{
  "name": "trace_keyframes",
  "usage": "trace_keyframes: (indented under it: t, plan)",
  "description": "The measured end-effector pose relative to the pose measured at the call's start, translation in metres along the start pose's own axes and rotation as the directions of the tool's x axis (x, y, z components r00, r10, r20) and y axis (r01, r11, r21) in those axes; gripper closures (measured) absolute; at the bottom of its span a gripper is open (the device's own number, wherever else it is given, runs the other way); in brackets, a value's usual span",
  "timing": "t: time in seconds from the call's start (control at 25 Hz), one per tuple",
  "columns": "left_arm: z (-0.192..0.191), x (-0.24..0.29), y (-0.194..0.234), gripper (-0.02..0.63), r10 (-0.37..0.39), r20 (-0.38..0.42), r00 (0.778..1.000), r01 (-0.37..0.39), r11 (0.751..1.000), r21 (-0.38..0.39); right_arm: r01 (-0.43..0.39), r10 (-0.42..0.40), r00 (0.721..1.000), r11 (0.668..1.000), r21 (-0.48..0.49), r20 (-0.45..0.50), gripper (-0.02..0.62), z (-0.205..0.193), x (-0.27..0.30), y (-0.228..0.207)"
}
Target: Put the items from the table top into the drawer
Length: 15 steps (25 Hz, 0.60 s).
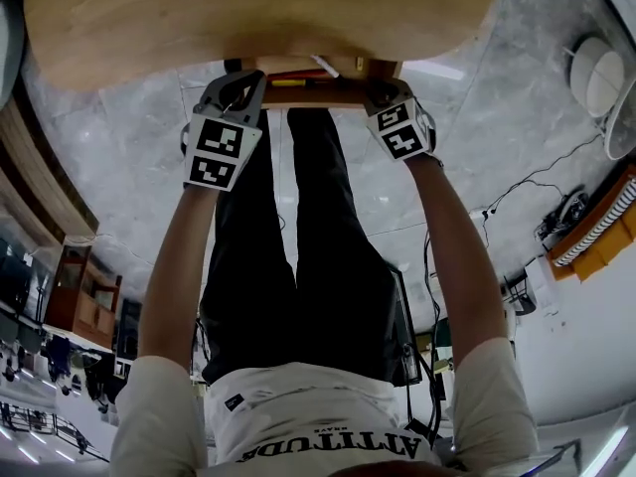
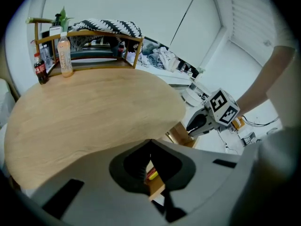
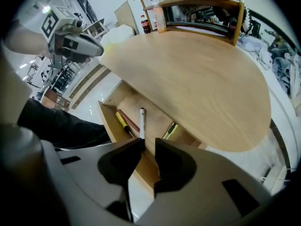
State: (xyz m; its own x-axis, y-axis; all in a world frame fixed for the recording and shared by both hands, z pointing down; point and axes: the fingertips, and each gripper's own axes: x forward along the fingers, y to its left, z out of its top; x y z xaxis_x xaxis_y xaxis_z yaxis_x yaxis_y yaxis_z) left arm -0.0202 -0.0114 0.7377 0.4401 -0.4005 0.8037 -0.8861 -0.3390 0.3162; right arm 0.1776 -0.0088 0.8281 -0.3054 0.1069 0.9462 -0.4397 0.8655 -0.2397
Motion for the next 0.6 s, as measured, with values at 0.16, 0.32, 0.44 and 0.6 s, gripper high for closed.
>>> trace_keyframes:
  t: [0.16,0.32,0.44,0.6]
  plan:
    - [0.017,-0.031,-0.006,0.584,0.020,0.021,1.000,-0.020,1.000,-0.003,0.009,-0.009,0.999,1.000,-0.006,0.042,0.499,0.011,-0.039,0.009]
    - [0.039,-0.063,-0.021,0.584,0.047,0.026,0.999,-0.047,0.999,-0.022,0.010,-0.009,0.998,1.000,-0.007,0.067,0.522,0.018,-0.094,0.010]
    - [0.049,-0.102,-0.032,0.584,0.070,0.026,0.997,-0.068,0.997,-0.039,0.011,-0.008,0.993,1.000,-0.025,0.119,0.531,0.035,-0.139,0.025]
    - [0.074,-0.141,-0.045,0.584,0.093,0.057,0.994,-0.091,0.995,-0.031,0.019,-0.017,0.978,1.000,-0.007,0.209,0.539,0.061,-0.194,0.031]
